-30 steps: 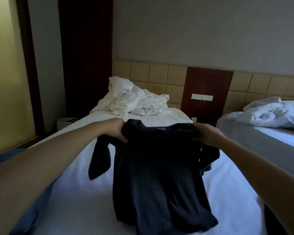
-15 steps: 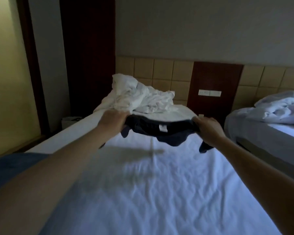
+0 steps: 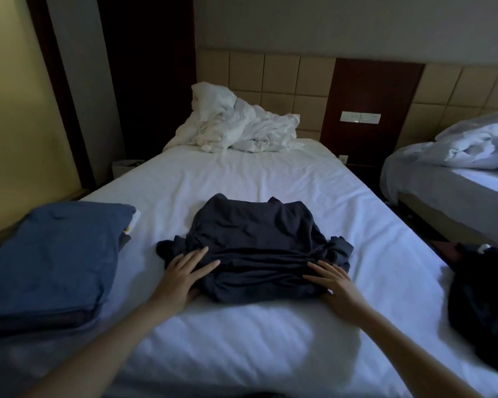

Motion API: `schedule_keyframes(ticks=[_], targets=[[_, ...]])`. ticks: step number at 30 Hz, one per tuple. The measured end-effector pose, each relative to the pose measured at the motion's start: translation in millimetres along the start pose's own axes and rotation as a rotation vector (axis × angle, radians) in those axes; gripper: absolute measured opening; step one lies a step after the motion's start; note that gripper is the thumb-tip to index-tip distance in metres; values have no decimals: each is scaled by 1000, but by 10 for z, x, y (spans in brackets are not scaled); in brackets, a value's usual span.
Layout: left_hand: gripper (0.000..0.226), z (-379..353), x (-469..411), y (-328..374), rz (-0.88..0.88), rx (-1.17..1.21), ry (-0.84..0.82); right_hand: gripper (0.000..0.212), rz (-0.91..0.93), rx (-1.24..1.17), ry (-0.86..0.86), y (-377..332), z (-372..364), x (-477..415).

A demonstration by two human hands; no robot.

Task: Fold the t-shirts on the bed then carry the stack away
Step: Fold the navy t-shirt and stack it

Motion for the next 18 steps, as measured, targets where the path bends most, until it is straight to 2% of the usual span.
schedule_keyframes(ticks=[3, 6, 9, 11, 13, 14, 15, 18], targets=[[55, 152, 121, 80, -101, 94, 80, 30, 53, -27, 112, 47, 167, 167], [52, 383, 191, 207, -137, 157, 19, 17, -63, -32, 48, 29, 369, 439], [49, 530, 303, 316, -108, 174, -101, 22, -122, -58, -115, -70, 474, 715], [42, 586, 390, 433, -87, 185, -214, 29, -113, -69, -155, -174, 515, 893], [46, 592, 508, 530, -43, 164, -409, 24, -69, -46, -173, -291, 510, 1081], [40, 597, 581, 575, -11, 157, -497, 16, -40, -40, -164, -358, 500, 1177], [38, 597, 655, 618, 9, 171, -535, 18, -12, -29, -126, -418, 492, 1271], [50, 619, 864, 713, 65, 213, -573, 32, 137, 60, -73, -526, 397, 1499]])
Point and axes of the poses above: each hand's wrist, its own x-axis away from the middle knuckle, its own z-axis out of the back of the hand, y = z × x, the point moved 3 cm from there along -x, towards the middle knuckle
